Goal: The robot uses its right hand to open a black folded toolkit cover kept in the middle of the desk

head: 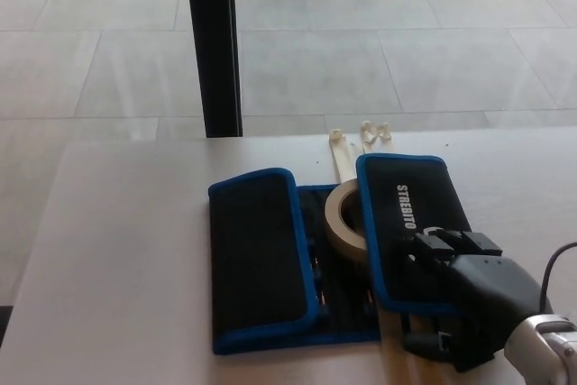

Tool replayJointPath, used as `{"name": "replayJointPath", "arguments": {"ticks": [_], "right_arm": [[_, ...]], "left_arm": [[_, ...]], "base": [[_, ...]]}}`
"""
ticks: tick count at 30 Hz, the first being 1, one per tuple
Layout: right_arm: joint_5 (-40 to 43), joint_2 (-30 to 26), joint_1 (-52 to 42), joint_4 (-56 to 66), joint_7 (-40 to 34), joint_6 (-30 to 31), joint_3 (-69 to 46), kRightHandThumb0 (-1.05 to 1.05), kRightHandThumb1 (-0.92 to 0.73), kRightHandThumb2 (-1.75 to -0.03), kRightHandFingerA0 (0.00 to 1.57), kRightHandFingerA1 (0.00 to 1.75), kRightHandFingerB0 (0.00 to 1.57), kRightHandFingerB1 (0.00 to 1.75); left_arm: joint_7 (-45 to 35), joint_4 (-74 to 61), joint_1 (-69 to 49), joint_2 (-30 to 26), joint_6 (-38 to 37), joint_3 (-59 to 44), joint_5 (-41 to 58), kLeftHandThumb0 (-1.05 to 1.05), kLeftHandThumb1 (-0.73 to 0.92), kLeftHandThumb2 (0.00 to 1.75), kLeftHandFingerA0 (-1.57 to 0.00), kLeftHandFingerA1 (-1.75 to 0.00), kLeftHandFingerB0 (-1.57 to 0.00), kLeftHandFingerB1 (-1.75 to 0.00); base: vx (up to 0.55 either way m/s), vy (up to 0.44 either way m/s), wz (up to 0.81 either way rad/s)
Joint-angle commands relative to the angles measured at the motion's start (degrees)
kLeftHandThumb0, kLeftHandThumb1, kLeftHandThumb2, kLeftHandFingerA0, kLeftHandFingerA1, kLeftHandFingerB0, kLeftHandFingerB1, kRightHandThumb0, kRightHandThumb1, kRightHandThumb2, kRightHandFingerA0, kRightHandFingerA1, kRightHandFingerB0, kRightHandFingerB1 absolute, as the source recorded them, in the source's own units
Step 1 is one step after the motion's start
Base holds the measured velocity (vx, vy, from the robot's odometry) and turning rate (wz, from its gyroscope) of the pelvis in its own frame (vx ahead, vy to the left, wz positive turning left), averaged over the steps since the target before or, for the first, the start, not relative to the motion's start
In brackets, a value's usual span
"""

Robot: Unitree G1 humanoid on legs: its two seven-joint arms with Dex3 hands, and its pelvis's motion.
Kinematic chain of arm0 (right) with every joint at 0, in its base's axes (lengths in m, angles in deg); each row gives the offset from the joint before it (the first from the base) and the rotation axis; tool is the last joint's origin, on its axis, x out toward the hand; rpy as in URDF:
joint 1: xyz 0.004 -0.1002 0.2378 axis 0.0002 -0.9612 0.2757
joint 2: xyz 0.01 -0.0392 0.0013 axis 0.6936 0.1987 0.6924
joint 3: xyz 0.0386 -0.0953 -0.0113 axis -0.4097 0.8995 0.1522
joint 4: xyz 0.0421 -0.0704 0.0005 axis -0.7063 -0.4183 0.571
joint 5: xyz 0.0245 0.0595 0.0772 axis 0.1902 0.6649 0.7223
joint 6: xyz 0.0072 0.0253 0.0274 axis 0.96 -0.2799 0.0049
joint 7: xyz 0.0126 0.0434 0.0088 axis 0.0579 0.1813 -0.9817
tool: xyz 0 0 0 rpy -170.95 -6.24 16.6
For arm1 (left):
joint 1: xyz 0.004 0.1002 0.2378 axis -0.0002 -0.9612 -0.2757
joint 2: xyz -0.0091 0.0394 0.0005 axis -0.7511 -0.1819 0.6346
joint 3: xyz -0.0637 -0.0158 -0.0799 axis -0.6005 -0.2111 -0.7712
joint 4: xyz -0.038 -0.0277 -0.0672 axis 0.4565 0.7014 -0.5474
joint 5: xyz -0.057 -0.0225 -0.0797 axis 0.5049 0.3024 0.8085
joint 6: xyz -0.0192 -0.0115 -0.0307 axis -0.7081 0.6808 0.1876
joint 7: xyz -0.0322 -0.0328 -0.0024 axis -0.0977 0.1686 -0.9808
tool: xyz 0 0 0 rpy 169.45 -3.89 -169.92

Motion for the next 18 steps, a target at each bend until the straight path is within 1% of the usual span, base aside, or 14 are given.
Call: {"name": "replayJointPath", "arguments": {"ticks": [1,2,3,6,8,9,10,11,12,14,15,16,17,18], "right_arm": [[-19.02,-1.33,2.45,-9.66,-17.85,-1.88,5.45,-0.32,-0.58,-1.06,0.01,0.53,0.00,0.51],[-18.95,-1.39,2.38,-9.90,-18.00,-1.84,5.47,-0.45,-0.65,-0.59,0.09,0.45,0.11,0.30],[-19.41,-1.48,2.43,-10.61,-19.15,-1.75,5.67,-0.44,-0.65,-0.59,0.13,0.45,0.12,0.31],[-19.89,-0.42,2.77,-14.20,-25.23,-1.24,5.49,-0.42,-0.64,-0.59,0.38,0.52,0.22,0.33],[-19.24,-0.28,2.65,-15.06,-27.43,-2.47,4.77,-0.39,-0.66,-0.59,0.63,0.72,0.27,0.33],[-19.30,-0.34,2.63,-15.15,-27.84,-2.61,4.63,-0.39,-0.66,-0.59,0.63,0.72,0.27,0.33],[-19.68,-0.41,2.67,-15.45,-28.54,-2.54,4.66,-0.39,-0.68,-0.61,0.76,0.90,0.28,0.34],[-20.89,-0.57,2.93,-16.26,-30.99,-2.41,5.08,-0.39,-0.68,-0.61,0.89,1.16,0.31,0.36],[-21.22,-0.38,3.04,-17.06,-32.75,-2.69,5.20,-0.45,-0.55,-0.84,0.95,1.11,0.27,0.48],[-22.57,0.34,3.26,-18.41,-35.21,-0.80,5.71,-0.47,-0.54,-0.85,0.96,1.12,0.27,0.49],[-22.04,1.39,2.82,-19.42,-37.83,-0.18,4.96,-0.41,-0.64,-0.60,0.88,1.26,0.36,0.37],[-22.03,1.59,2.83,-19.75,-38.33,-0.17,4.87,-0.41,-0.64,-0.60,0.88,1.26,0.36,0.37],[-21.61,2.17,2.59,-20.06,-38.12,0.50,4.52,-0.48,-0.54,-0.83,0.91,1.13,0.28,0.48],[-21.03,3.08,2.60,-21.11,-39.58,0.41,3.99,-0.47,-0.52,-0.84,0.92,1.15,0.30,0.48]], "left_arm": [[-0.64,0.09,0.11,-3.05,0.71,2.68,-2.59,-0.97,0.76,0.88,-0.31,-0.57,-0.24,-0.43],[-1.20,0.13,0.05,-3.14,0.64,2.72,-2.44,-0.91,0.92,0.70,-0.34,-0.54,-0.26,-0.37],[-1.15,0.12,0.02,-3.03,0.46,2.92,-2.49,-0.90,0.92,0.70,-0.35,-0.54,-0.27,-0.38],[-1.05,-0.07,-0.02,-3.12,0.40,3.70,-2.90,-0.87,0.92,0.73,-0.35,-0.54,-0.28,-0.38],[-0.64,0.18,-0.11,-2.98,0.01,3.80,-2.86,-0.90,0.92,0.71,-0.32,-0.53,-0.29,-0.37],[-0.60,0.13,-0.06,-3.04,0.22,3.99,-2.90,-0.90,0.92,0.71,-0.32,-0.53,-0.29,-0.37],[-0.63,0.12,-0.16,-3.07,-0.11,4.15,-2.97,-0.90,0.92,0.71,-0.33,-0.54,-0.29,-0.37],[-0.66,0.02,-0.16,-2.92,0.09,4.19,-2.83,-0.91,0.92,0.70,-0.32,-0.54,-0.29,-0.37],[-0.73,0.12,-0.14,-2.99,-0.05,4.57,-3.15,-0.93,0.92,0.71,-0.32,-0.52,-0.28,-0.37],[-0.79,0.05,-0.09,-3.13,0.03,5.24,-3.58,-0.91,0.92,0.73,-0.30,-0.51,-0.25,-0.36],[-0.62,0.29,0.02,-2.86,-0.17,5.12,-3.36,-0.94,0.81,0.83,-0.31,-0.54,-0.25,-0.40],[-0.61,0.32,0.05,-2.87,-0.20,5.16,-3.30,-0.94,0.81,0.83,-0.31,-0.54,-0.25,-0.40],[-0.62,0.22,0.01,-2.89,-0.17,5.23,-3.24,-0.95,0.81,0.87,-0.31,-0.56,-0.24,-0.41],[-0.94,-0.07,-0.02,-3.09,0.00,5.57,-3.40,-0.90,0.92,0.74,-0.28,-0.52,-0.25,-0.37]], "base": [[0.00,0.000,0.00],[0.00,0.000,0.00],[0.00,0.000,0.00],[0.00,0.000,0.00],[0.00,0.000,0.00],[0.00,0.000,0.00],[0.00,0.000,0.00],[0.00,0.000,0.00],[0.00,0.000,0.00],[0.00,0.000,0.00],[0.00,0.000,0.00],[0.00,0.000,0.00],[0.00,0.000,0.00],[0.00,0.000,0.00]]}}
